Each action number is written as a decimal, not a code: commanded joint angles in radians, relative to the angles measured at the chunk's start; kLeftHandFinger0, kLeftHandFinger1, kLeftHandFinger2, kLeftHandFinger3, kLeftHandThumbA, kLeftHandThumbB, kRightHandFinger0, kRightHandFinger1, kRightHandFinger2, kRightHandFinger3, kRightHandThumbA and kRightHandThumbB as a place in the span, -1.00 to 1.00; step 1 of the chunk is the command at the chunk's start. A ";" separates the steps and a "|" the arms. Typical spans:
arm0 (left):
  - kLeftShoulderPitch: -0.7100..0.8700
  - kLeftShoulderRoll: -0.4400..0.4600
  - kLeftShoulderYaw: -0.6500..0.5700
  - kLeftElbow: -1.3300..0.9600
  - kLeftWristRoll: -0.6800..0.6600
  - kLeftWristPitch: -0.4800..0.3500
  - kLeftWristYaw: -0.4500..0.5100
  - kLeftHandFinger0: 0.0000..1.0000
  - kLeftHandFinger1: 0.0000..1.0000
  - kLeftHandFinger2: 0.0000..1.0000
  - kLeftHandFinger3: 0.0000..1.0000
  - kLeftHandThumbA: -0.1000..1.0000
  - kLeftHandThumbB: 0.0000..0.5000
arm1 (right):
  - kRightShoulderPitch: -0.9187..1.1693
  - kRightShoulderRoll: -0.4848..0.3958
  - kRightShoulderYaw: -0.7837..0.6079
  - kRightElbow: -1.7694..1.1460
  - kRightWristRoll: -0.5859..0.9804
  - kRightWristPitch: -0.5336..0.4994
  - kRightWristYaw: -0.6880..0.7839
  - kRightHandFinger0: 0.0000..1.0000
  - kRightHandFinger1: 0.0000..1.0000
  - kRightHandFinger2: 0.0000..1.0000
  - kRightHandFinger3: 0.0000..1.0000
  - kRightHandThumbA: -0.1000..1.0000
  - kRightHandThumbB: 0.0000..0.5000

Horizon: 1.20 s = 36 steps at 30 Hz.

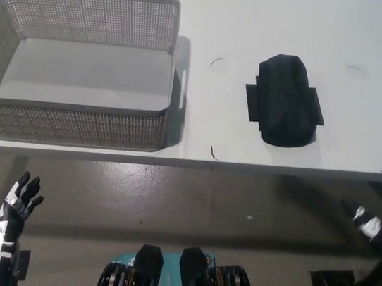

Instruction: Use the right hand to push the pencil case on the right hand side to the container on the left side

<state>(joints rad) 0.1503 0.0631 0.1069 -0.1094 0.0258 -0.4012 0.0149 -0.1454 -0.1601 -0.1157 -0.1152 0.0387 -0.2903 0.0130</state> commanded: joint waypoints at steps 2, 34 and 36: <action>0.011 0.003 0.003 -0.025 0.009 -0.069 0.009 1.00 1.00 1.00 1.00 1.00 -0.95 | -0.131 -0.033 -0.046 -0.001 0.033 0.063 -0.023 1.00 1.00 1.00 1.00 1.00 -0.21; 0.040 -0.003 -0.009 -0.033 0.011 -0.068 0.000 1.00 1.00 1.00 1.00 1.00 -0.85 | -0.863 -0.091 -0.026 0.939 -0.017 0.029 -0.045 1.00 1.00 1.00 1.00 0.89 -0.20; 0.044 -0.002 -0.012 -0.035 0.019 -0.069 -0.001 1.00 1.00 1.00 1.00 1.00 -0.85 | -0.890 -0.089 -0.022 1.009 -0.021 0.006 -0.052 1.00 1.00 1.00 1.00 0.89 -0.23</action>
<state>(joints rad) 0.1775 0.0559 0.1023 -0.1102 0.0398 -0.4300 0.0144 -0.9256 -0.2302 -0.1426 0.8079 0.0265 -0.1950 -0.0067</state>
